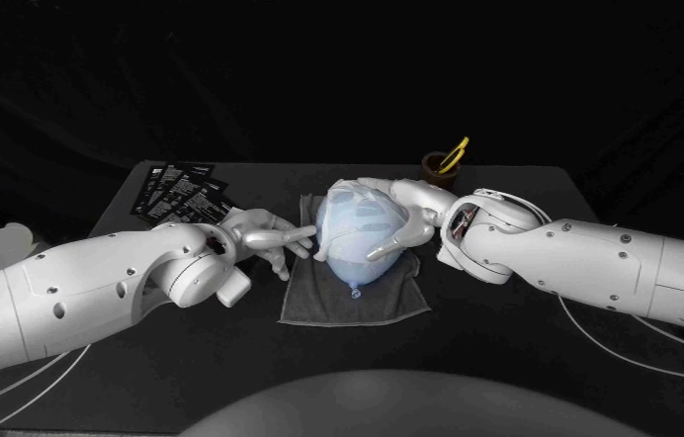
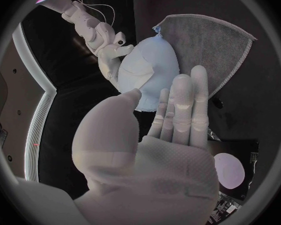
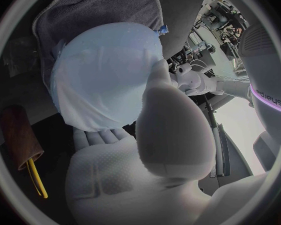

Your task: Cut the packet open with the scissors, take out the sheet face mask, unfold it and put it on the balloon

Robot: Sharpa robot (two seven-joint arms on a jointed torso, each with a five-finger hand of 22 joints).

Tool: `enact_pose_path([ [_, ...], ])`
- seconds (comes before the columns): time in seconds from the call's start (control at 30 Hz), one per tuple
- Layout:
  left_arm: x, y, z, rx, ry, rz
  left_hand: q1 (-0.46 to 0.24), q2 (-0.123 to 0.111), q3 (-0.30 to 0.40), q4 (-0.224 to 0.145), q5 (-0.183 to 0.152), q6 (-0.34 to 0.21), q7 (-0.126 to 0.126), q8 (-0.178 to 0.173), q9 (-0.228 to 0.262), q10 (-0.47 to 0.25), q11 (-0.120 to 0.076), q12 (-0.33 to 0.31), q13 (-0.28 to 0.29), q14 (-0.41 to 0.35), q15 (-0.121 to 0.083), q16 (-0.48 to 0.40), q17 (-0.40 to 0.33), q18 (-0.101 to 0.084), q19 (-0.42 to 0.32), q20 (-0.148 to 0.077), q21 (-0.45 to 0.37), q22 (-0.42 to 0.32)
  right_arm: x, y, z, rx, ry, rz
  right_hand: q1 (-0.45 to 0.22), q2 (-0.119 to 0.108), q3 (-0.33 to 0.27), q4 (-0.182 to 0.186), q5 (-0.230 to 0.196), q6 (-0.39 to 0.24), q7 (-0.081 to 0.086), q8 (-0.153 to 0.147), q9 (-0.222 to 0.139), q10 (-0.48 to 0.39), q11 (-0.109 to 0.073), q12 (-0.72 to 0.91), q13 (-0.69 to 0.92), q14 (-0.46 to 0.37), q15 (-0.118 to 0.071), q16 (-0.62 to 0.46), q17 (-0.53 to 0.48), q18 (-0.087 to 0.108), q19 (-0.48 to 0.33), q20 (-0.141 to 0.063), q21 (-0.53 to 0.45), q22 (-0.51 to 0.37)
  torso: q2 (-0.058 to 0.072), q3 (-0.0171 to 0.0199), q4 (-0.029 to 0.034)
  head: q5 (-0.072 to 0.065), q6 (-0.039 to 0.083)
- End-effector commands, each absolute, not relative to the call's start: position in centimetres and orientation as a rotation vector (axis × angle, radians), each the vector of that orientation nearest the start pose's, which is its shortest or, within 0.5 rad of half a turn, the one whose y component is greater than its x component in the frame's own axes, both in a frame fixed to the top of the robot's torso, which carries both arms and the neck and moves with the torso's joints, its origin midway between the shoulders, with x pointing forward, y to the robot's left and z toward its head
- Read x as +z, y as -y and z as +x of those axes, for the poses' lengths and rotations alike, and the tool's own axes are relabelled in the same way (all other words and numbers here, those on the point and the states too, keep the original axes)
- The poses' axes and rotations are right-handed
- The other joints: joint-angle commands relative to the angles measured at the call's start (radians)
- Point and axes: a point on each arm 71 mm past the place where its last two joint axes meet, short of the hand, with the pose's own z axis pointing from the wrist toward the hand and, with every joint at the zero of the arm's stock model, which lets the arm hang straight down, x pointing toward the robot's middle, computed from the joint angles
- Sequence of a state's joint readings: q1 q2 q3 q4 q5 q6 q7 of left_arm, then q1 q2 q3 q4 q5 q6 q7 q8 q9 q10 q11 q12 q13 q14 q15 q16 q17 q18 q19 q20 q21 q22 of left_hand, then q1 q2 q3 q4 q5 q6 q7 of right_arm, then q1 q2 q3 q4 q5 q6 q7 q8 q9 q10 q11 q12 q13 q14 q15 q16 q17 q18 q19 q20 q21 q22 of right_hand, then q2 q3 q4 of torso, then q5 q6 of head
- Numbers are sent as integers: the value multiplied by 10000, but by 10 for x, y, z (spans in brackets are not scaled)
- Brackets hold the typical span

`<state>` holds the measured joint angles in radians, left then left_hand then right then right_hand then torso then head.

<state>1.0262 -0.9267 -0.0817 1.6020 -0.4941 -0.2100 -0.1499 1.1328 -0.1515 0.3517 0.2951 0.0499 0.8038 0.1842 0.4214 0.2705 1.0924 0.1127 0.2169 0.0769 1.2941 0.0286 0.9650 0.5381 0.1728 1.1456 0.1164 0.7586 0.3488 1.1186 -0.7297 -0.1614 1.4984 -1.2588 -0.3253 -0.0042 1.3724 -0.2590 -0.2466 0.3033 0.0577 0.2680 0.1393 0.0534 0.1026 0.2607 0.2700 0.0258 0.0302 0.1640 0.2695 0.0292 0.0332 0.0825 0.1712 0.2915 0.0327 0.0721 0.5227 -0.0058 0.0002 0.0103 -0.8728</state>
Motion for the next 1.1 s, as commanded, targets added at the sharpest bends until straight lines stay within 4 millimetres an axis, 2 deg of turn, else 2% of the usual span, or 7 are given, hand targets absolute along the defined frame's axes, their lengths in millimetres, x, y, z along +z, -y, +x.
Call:
enact_pose_path([
  [0.03,-296,-218,410,-9974,-22374,-9537,-44,44,-122,-19,-6,-37,32,19,-10,-40,14,-72,-16,145,1,90,29,105,92,-6,78,39,-272,147,441,8856,-19193,-1048,45,47,62,-12,-11,71,1604,37,10,8,58,59,17,-20,79,-42,-11,-116,47,29,48,16,-5,2,-5,4,2],
  [0.1,-298,-216,409,-10023,-22515,-9573,12,125,-222,-24,-5,10,25,70,3,66,2,-103,-10,325,-12,330,335,108,167,-17,151,73,-272,147,442,8852,-19194,-1045,45,49,62,-12,-11,90,1604,42,17,15,60,60,18,-21,79,-42,-12,-116,48,29,48,16,-6,2,-3,-8,2],
  [0.3,-301,-211,405,-10210,-23036,-9451,53,380,-598,-17,-5,462,-190,321,71,697,-194,-125,74,554,-171,525,321,115,308,-144,423,223,-272,147,441,8853,-19196,-1040,45,49,63,-12,-11,95,1604,43,19,17,60,60,18,-21,79,-42,-12,-116,48,29,48,16,-4,3,-1,-15,2],
  [0.43,-301,-208,403,-10327,-23261,-9338,-44,521,-830,-9,-5,723,-283,300,38,937,-277,-197,110,604,-243,598,285,107,307,-209,553,306,-272,148,441,8854,-19197,-1033,45,49,63,-12,-11,95,1604,43,19,17,60,60,18,-21,79,-42,-12,-116,48,29,48,16,1,6,-1,-20,2],
  [0.67,-300,-204,403,-10773,-23136,-9612,-88,597,-997,-13,-6,846,-330,193,-19,1043,-312,-247,146,570,-262,647,296,97,231,-227,604,350,-272,148,441,8856,-19194,-1019,45,49,63,-12,-11,95,1604,43,19,17,60,60,18,-21,79,-42,-12,-116,48,29,48,16,-4,8,-5,-43,2],
  [0.87,-297,-203,407,-11596,-22035,-10940,166,802,-1225,-19,-1,793,-334,-193,-197,761,-265,-269,194,-141,-176,458,-45,71,-308,-150,469,345,-272,148,441,8855,-19193,-1014,44,53,66,-12,-12,128,1605,57,31,31,64,62,19,-25,81,-42,-12,-115,51,29,51,17,-6,14,-4,-38,2],
  [1.1,-294,-206,411,-11954,-20990,-11930,539,1011,-1546,-19,0,749,-284,-559,-361,-112,-108,-99,254,-1359,35,292,-260,51,-1115,86,43,197,-272,148,442,8849,-19198,-1011,44,53,66,-12,-12,128,1605,57,31,31,64,62,19,-25,81,-42,-12,-115,51,29,51,17,-1,6,-5,-51,2],
])
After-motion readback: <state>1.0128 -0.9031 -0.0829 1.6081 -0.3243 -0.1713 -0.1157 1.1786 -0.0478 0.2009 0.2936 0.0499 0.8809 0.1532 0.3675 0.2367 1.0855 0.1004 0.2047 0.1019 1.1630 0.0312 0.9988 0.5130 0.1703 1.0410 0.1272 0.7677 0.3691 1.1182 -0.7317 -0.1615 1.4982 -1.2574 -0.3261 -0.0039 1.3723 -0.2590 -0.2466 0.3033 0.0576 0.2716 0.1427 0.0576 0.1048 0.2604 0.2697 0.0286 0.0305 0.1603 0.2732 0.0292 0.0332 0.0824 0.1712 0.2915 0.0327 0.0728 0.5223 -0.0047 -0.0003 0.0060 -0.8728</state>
